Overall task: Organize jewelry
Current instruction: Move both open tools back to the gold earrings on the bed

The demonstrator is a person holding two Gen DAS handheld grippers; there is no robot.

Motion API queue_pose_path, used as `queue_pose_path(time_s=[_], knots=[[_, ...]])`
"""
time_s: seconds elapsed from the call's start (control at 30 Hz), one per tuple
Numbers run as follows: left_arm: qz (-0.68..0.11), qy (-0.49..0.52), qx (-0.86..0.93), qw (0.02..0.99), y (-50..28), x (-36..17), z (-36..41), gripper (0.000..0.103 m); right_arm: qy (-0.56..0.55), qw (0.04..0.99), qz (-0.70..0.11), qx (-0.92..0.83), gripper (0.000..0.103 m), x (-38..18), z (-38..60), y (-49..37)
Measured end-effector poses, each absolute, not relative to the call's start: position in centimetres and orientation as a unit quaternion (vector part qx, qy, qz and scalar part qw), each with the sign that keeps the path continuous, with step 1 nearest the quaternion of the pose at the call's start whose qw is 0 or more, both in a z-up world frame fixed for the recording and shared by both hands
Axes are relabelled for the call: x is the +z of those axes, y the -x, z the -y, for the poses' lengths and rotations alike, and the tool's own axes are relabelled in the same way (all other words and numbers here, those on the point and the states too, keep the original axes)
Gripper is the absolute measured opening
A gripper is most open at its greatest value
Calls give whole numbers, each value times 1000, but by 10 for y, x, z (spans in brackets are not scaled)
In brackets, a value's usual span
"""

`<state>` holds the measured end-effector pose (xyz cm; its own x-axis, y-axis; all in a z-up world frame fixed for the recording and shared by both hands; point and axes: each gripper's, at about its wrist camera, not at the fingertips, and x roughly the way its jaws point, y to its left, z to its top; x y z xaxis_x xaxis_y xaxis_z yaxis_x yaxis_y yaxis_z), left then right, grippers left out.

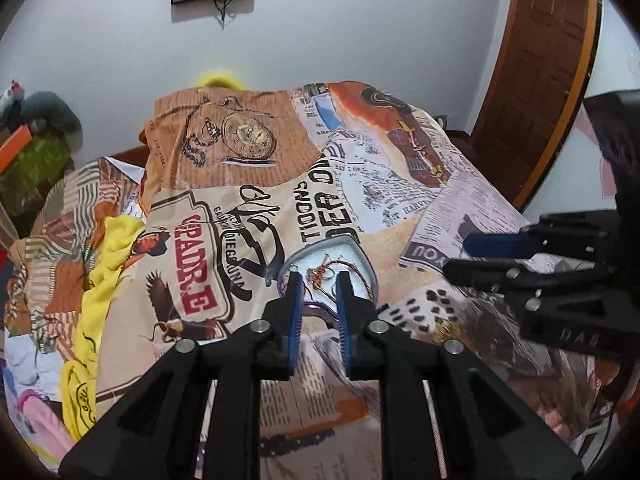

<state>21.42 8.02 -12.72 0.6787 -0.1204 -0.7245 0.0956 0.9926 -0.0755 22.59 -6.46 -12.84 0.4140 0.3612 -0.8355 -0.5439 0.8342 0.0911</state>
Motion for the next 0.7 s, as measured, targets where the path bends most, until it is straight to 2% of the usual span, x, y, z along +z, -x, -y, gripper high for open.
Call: queue_pose_path(time_s=[0.1, 0.2, 0.4, 0.7], knots=[[-391, 3, -60, 919, -204, -125, -70, 31, 103, 841, -457, 270, 30, -125, 75, -217], [-387, 0, -67, 920, -195, -126, -62, 32, 110, 851, -441, 264, 42, -124, 87, -208], [-407, 6, -91, 909, -194, -144, -42, 32, 136, 862, -426, 238, 43, -135, 112, -194], [-438, -3, -123, 891, -193, -181, -11, 32, 115, 840, -472, 242, 43, -169, 136, -194]])
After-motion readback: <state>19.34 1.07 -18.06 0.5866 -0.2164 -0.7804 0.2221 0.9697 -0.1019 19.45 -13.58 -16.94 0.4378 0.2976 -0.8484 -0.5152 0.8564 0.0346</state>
